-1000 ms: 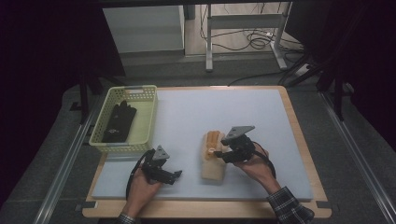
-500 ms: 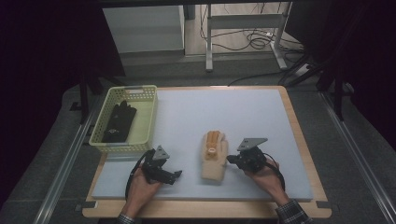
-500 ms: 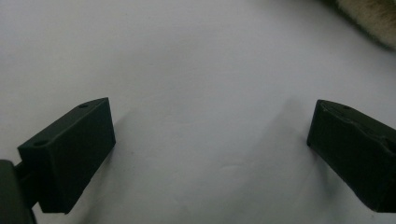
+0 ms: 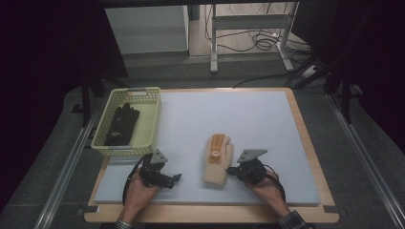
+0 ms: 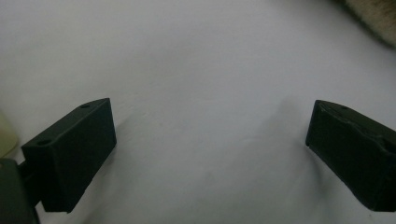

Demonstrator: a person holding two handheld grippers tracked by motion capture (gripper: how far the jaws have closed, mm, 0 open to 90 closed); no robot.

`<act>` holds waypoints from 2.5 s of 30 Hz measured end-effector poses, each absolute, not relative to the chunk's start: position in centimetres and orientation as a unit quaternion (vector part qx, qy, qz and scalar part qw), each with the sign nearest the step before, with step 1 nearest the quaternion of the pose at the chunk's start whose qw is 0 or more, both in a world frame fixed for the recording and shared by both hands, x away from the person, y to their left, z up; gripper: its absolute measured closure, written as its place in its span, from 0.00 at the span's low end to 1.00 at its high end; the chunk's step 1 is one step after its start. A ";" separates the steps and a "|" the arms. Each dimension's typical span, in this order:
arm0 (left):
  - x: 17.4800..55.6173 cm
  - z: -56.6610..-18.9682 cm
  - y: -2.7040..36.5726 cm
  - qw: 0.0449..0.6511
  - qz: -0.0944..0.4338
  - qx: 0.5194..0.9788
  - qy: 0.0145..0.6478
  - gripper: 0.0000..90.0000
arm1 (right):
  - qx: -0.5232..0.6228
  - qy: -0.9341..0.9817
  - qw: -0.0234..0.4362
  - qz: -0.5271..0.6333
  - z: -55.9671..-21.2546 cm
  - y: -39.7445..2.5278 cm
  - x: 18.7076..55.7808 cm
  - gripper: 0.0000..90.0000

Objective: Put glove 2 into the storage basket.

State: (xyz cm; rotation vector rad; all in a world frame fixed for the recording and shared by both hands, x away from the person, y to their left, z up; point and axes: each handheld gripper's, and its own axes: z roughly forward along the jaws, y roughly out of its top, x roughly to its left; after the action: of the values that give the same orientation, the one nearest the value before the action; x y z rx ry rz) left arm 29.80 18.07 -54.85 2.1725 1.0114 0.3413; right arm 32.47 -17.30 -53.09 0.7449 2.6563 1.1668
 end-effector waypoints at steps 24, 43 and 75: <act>29.8 -55.2 18.5 0.341 0.140 0.844 0.390 0.00 | 0.235 0.884 0.106 0.390 -53.5 -12.2 33.4 0.98; 29.9 -55.2 18.5 0.345 0.136 0.841 0.393 0.00 | 0.240 0.879 0.111 0.396 -53.1 -11.5 33.8 0.91; 29.9 -54.9 18.6 0.342 0.131 0.841 0.398 0.02 | 0.367 0.841 0.176 0.356 -53.1 -23.3 36.2 0.24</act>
State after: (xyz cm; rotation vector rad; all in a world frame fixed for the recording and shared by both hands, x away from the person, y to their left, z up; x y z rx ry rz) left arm 29.88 18.55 -54.91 2.1873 1.0336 0.3404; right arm 36.22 -23.32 -53.11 1.0389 2.3821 1.0097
